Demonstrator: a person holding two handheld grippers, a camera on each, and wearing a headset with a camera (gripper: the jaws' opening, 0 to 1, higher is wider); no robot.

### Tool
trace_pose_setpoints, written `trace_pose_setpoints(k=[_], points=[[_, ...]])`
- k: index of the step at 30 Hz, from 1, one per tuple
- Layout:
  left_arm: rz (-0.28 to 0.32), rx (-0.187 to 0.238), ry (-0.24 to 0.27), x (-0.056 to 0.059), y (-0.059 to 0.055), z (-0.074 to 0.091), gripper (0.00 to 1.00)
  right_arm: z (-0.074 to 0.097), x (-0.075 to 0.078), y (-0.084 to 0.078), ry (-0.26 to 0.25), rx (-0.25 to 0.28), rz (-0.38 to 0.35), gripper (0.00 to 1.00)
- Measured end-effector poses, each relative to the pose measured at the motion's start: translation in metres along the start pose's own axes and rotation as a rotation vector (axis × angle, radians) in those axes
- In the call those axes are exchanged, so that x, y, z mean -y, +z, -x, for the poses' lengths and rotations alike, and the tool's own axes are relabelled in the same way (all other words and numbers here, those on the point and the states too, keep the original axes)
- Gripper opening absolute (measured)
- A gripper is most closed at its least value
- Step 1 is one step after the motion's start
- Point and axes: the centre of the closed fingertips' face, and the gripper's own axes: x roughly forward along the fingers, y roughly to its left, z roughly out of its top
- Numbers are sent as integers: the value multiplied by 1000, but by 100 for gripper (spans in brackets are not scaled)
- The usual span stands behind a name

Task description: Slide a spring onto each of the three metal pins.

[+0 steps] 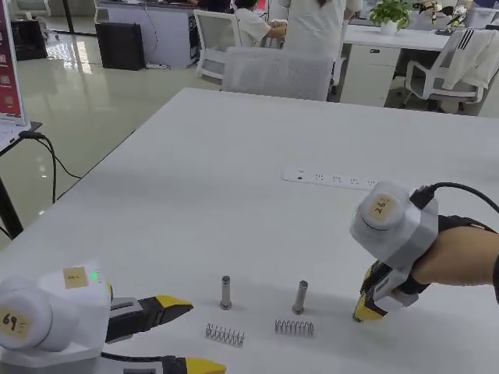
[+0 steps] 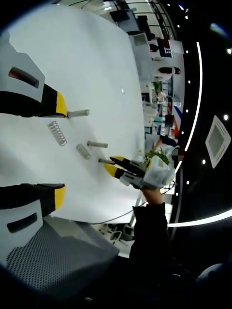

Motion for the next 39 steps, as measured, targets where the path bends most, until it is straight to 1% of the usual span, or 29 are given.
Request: trace_pose_setpoints(k=[5, 11, 15, 19, 21, 26, 31, 39], points=[[-5, -2, -3, 1, 1, 0, 49, 5, -2, 9, -8, 18, 19, 21], [-9, -2, -1, 1, 1, 1, 49, 6, -10, 22, -1, 39, 47, 21], [-9, -1, 1, 0, 1, 2, 49, 4, -20, 31, 20, 54, 61, 21], [-10, -2, 3, 0, 1, 3, 49, 1, -26, 35, 35, 58, 73, 21], [-10, -3, 3, 0, 1, 3, 49, -1, -31, 39, 52, 64, 76, 20], [-12, -6, 0, 1, 1, 2, 49, -7, -42, 45, 75, 66, 104, 19], [-14, -10, -1, 1, 1, 2, 48, -16, -48, 49, 91, 68, 118, 19], [-12, -13, 5, 1, 0, 4, 48, -29, -56, 52, 110, 59, 127, 17]])
